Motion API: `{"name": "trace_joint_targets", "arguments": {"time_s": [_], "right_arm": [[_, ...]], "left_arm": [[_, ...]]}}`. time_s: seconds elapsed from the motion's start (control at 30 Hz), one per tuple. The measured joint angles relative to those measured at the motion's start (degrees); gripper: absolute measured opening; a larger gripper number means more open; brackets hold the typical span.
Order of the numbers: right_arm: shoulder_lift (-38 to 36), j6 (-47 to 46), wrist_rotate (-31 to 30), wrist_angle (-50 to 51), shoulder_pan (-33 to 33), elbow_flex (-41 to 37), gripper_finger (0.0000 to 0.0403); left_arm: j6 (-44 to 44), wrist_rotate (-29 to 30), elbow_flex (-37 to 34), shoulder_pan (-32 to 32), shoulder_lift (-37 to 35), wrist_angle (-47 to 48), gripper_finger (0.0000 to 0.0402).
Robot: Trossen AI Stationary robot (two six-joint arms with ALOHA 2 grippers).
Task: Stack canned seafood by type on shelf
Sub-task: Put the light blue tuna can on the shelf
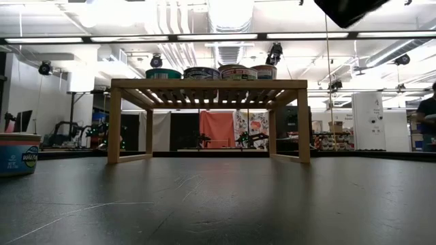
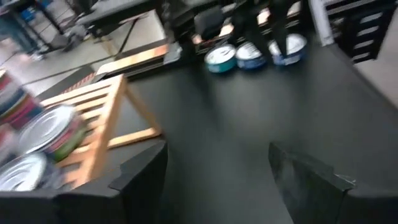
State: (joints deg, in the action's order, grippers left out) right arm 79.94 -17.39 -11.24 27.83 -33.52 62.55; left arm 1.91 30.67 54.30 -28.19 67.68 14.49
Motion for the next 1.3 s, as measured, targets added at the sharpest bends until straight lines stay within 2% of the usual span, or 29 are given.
{"name": "trace_joint_targets", "arguments": {"time_s": [0.17,0.57,0.9,1.13,1.23,1.3], "right_arm": [[0.0,-6.09,5.76,2.38,0.0,0.01,0.0062],[0.0,-37.95,10.3,16.96,-1.76,-0.4,0.0028],[-0.02,-58.31,9.75,34.69,-4.48,-2.11,0.001],[-0.02,-68.99,10.39,37.0,-4.48,-7.88,0.0009],[-0.02,-72.84,12.43,37.82,-4.57,-9.64,0.0009],[-0.02,-74.42,13.43,38.67,-4.81,-10.27,0.0009]], "left_arm": [[-0.37,0.08,0.0,-2.22,4.54,-5.4,0.0247],[-3.1,0.31,1.44,-2.64,11.64,-7.37,0.0233],[-2.91,0.35,1.49,-2.64,12.03,-6.88,0.0232],[-1.47,3.49,1.49,-2.57,11.96,-6.68,0.0232],[-1.55,3.74,1.49,-2.55,11.96,-6.34,0.0232],[-3.85,3.74,1.97,-2.84,11.84,-3.18,0.0233]]}}
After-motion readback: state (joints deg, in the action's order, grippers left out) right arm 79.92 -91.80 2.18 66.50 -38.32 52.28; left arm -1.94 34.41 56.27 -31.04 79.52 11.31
